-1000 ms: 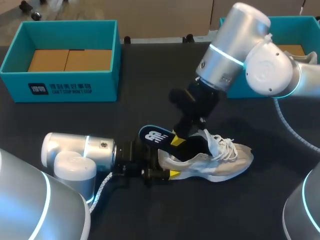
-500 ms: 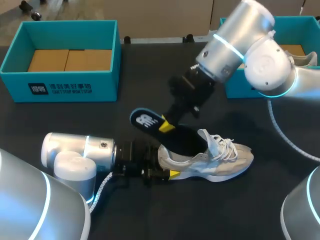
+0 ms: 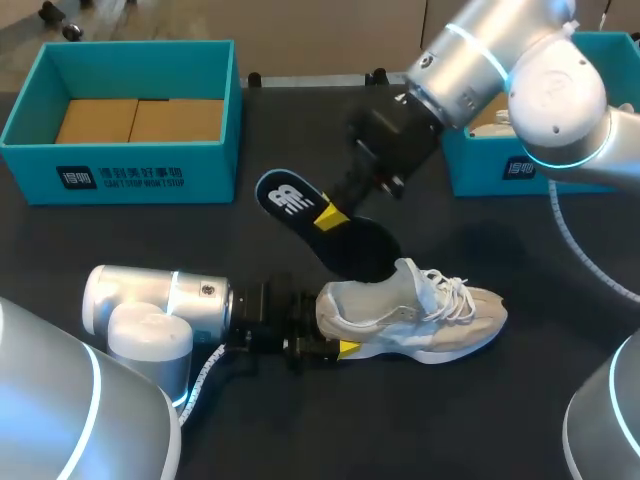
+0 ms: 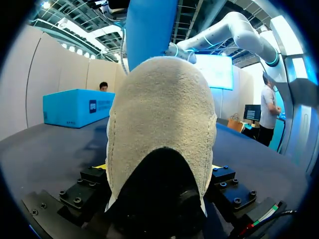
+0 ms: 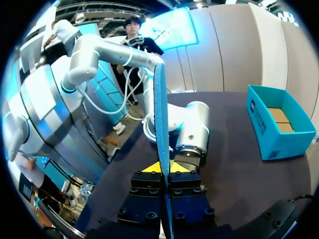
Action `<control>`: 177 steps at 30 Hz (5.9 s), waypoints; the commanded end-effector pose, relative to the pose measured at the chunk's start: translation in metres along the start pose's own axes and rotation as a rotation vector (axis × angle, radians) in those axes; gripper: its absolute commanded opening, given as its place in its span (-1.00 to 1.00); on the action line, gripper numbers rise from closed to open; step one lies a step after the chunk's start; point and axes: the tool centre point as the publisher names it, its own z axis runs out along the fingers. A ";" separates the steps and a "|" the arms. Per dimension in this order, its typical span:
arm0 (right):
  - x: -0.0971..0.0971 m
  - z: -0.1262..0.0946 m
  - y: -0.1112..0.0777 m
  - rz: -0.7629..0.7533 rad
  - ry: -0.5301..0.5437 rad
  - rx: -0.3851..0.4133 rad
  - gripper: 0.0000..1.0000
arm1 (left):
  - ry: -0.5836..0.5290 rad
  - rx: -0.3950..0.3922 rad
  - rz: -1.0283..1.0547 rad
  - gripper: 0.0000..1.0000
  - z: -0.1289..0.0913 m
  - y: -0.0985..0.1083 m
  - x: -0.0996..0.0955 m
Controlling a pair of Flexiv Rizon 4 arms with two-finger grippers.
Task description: Take the shoe out of the shoebox, open the shoe tongue, remove and reinsert the insole, then place the shoe into the shoebox
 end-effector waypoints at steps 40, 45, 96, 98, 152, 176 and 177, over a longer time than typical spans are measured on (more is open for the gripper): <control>0.081 -0.098 0.075 -0.012 -0.142 -0.234 -1.00 | -0.001 -0.003 0.000 -1.00 0.001 0.005 0.000; 0.120 -0.107 0.085 0.029 -0.136 -0.332 -1.00 | -0.001 -0.003 0.000 -1.00 0.001 0.005 0.000; 0.212 -0.160 0.128 0.287 -0.307 -0.495 -1.00 | -0.001 -0.003 0.000 -1.00 0.001 0.005 0.000; 0.212 -0.160 0.128 0.287 -0.307 -0.495 -1.00 | -0.001 -0.003 0.000 -1.00 0.001 0.005 0.000; 0.212 -0.160 0.128 0.287 -0.307 -0.495 -1.00 | -0.025 -0.525 -0.028 1.00 -0.063 -0.021 0.000; 0.212 -0.160 0.128 0.287 -0.307 -0.495 -1.00 | -0.066 -0.898 0.104 1.00 -0.069 -0.049 -0.004; 0.212 -0.160 0.128 0.287 -0.307 -0.495 -1.00 | -0.066 -0.898 0.104 1.00 -0.069 -0.049 -0.004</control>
